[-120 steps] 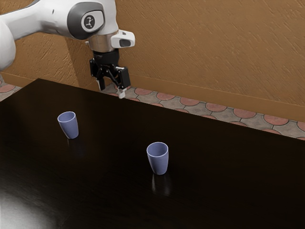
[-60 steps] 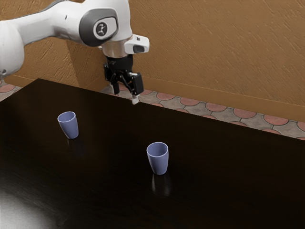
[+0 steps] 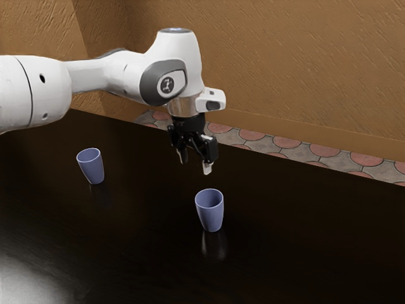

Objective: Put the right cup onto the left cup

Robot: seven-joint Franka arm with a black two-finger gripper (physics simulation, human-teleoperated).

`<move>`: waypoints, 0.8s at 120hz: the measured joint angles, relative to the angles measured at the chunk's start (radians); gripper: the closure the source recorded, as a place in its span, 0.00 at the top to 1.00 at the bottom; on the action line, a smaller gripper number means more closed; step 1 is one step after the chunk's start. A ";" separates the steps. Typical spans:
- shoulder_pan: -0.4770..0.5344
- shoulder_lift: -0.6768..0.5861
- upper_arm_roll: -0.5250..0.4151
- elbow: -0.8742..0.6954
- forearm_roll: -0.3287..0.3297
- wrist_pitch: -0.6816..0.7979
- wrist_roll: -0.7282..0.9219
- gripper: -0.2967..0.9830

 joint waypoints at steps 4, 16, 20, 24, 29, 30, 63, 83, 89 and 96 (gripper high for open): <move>-0.003 0.009 0.000 -0.008 -0.009 0.014 -0.002 0.68; -0.014 0.025 -0.001 -0.031 -0.028 0.055 -0.007 0.66; -0.020 0.032 -0.001 -0.037 -0.033 0.069 -0.009 0.66; -0.025 0.041 -0.001 -0.040 -0.040 0.081 -0.010 0.65; -0.030 0.050 0.000 -0.042 -0.049 0.094 -0.012 0.65; -0.030 0.053 0.000 -0.043 -0.051 0.096 -0.012 0.64; -0.048 0.137 0.000 -0.039 -0.084 0.160 -0.025 0.62; -0.042 0.197 0.002 0.006 -0.084 0.178 -0.030 0.60; -0.040 0.209 0.004 0.014 -0.084 0.181 -0.031 0.60; -0.038 0.218 0.005 0.018 -0.085 0.184 -0.032 0.60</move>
